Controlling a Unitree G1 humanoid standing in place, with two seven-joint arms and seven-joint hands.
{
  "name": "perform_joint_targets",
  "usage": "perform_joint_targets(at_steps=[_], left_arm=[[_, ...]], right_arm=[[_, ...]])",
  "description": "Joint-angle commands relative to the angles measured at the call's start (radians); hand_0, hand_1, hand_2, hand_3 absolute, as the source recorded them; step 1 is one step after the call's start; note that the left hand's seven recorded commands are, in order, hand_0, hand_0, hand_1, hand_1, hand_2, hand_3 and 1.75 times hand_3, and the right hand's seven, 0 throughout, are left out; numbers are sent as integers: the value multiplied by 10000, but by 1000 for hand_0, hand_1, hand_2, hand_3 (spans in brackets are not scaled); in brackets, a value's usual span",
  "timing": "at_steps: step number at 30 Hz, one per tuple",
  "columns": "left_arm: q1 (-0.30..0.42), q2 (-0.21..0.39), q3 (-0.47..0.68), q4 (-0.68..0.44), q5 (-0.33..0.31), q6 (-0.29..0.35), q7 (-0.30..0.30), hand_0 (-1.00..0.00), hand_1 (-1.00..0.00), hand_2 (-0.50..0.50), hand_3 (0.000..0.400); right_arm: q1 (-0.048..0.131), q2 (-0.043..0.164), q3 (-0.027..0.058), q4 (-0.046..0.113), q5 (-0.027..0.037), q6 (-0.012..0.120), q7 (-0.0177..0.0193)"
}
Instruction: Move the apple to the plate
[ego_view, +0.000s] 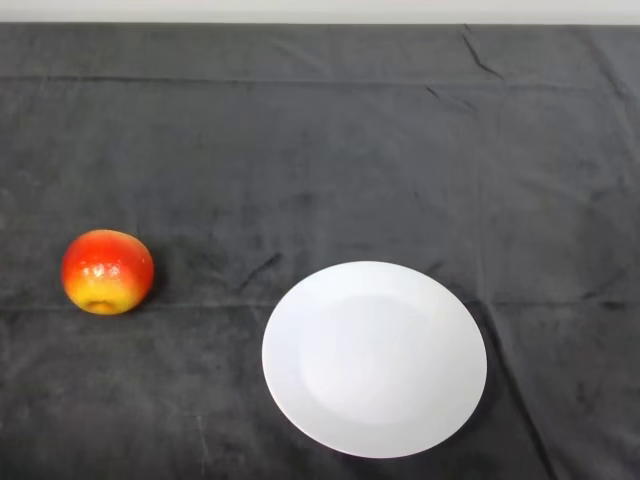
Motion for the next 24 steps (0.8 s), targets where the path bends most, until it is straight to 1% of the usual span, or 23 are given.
perform_joint_targets(at_steps=[1,13,24], left_arm=[[-332,124,-277,-152,208,-267,-182,0,0,0,0],[-585,234,-813,-57,593,-454,-1145,0,0,0,0],[-1115,-218,-1643,-49,1234,-414,-1593,0,0,0,0]], right_arm=[[-568,-393,-143,-152,297,46,-97],[-562,-394,-114,-158,328,43,-104],[-557,-394,-91,-162,354,40,-109]])
